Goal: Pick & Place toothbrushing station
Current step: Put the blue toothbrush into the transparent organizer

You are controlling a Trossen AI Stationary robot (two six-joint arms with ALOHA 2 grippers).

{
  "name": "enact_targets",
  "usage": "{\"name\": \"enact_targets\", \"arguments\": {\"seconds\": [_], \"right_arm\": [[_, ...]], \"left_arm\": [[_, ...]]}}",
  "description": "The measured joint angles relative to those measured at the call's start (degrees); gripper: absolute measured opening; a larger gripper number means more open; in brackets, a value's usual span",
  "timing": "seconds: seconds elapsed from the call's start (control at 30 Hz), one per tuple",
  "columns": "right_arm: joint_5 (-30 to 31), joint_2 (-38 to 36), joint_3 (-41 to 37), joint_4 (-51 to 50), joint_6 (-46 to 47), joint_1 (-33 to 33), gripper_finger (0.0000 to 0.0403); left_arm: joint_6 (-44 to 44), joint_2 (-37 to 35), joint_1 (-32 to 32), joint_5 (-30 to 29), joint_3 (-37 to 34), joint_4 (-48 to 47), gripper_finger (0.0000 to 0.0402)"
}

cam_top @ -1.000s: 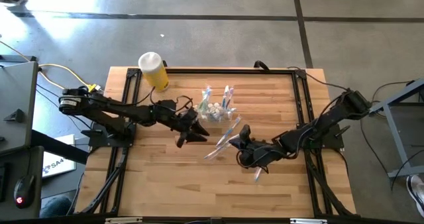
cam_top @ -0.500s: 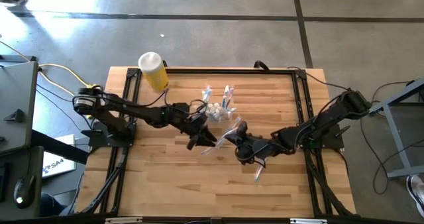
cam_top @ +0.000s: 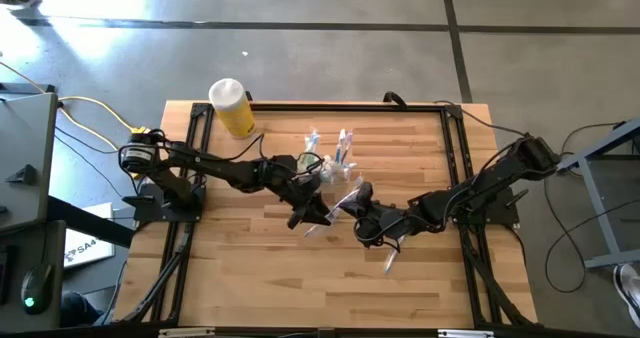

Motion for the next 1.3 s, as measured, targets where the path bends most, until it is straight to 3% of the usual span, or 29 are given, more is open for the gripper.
{"name": "enact_targets", "arguments": {"seconds": [0.27,0.7,1.07,1.3], "right_arm": [[-0.26,-0.02,0.13,1.95,2.52,0.13,0.0003],[8.51,0.22,-0.09,13.36,9.63,9.02,0.0003],[26.82,-0.13,0.00,12.49,13.16,13.61,0.0003],[25.78,-0.13,0.02,12.63,13.20,18.12,0.0003]], "left_arm": [[4.95,0.17,0.17,-1.98,0.17,-2.56,0.0016],[7.10,-0.19,-0.20,-0.93,0.74,-1.37,0.0014],[8.61,0.10,0.04,-0.71,2.03,-4.44,0.0014],[11.01,-1.98,0.02,-4.97,2.08,-6.52,0.0014]]}}
